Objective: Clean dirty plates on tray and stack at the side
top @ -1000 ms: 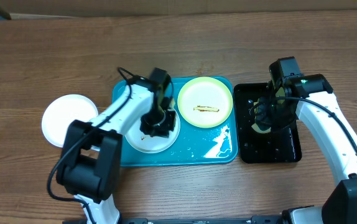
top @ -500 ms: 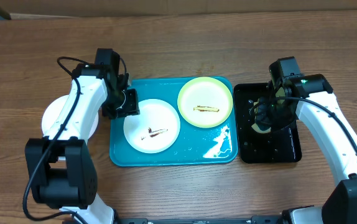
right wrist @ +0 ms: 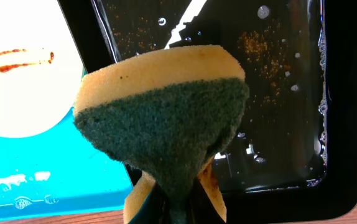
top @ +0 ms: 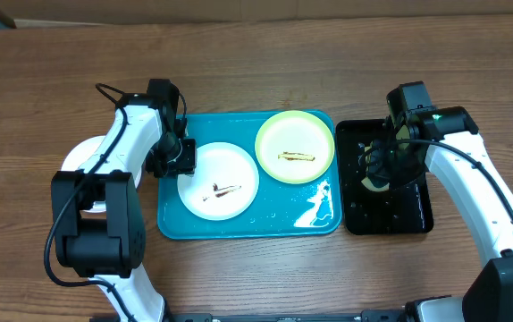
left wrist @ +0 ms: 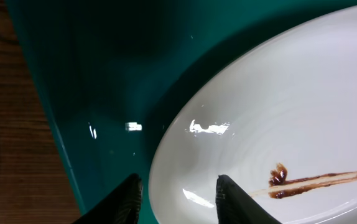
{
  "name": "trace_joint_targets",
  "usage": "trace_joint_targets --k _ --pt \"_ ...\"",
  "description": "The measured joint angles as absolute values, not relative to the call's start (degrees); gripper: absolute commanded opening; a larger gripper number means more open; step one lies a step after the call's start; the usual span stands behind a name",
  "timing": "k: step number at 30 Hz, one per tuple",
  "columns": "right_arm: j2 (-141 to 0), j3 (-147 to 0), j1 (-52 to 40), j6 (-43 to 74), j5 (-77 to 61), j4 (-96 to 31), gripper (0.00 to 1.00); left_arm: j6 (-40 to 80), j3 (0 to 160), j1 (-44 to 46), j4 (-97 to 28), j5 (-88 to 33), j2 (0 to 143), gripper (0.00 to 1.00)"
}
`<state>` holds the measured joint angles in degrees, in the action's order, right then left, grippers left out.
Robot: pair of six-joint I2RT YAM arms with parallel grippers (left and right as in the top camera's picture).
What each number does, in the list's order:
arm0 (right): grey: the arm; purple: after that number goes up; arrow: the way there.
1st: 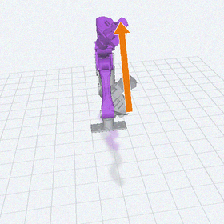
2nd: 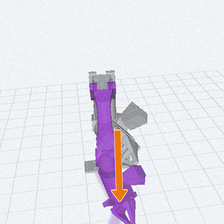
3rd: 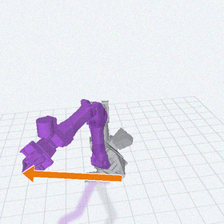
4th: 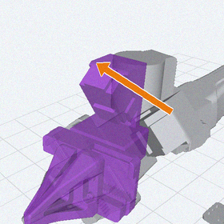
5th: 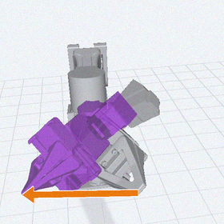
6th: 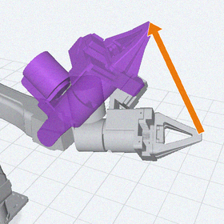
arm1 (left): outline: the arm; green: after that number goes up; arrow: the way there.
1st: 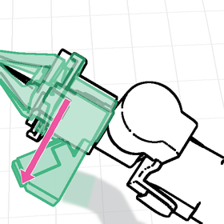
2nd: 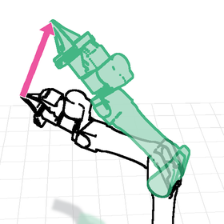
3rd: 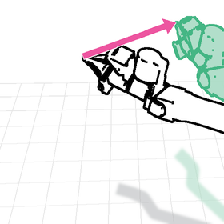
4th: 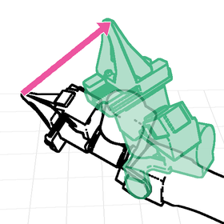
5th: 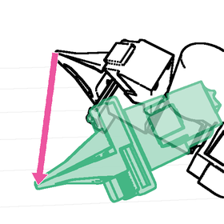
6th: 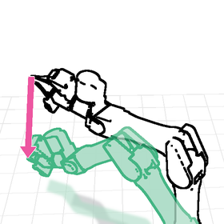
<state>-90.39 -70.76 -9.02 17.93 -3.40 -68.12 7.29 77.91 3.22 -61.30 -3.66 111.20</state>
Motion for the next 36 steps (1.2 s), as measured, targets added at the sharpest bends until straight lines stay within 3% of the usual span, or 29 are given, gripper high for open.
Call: trace_joint_targets --k 11,16,20,30,36 --pt "-90.4 -70.8 -9.0 17.9 -3.4 -68.2 0.04 7.3 76.8 3.2 -60.4 -3.1 111.4 0.37" --pt "-90.4 -70.8 -9.0 17.9 -3.4 -68.5 0.04 7.3 74.1 3.2 -58.6 -3.1 111.4 0.22" --pt "-90.4 -70.8 -9.0 17.9 -3.4 -68.5 0.04 7.5 73.0 3.2 -58.5 -3.1 111.5 0.04" --pt "-90.4 -70.8 -9.0 18.0 -3.8 -68.4 0.04 7.5 72.7 3.1 -60.2 -6.6 111.5 0.04" --pt "-90.4 -70.7 -9.5 16.1 -14.3 -64.5 0.04 8.9 72.6 3.1 -61.7 -7.9 111.5 0.04"
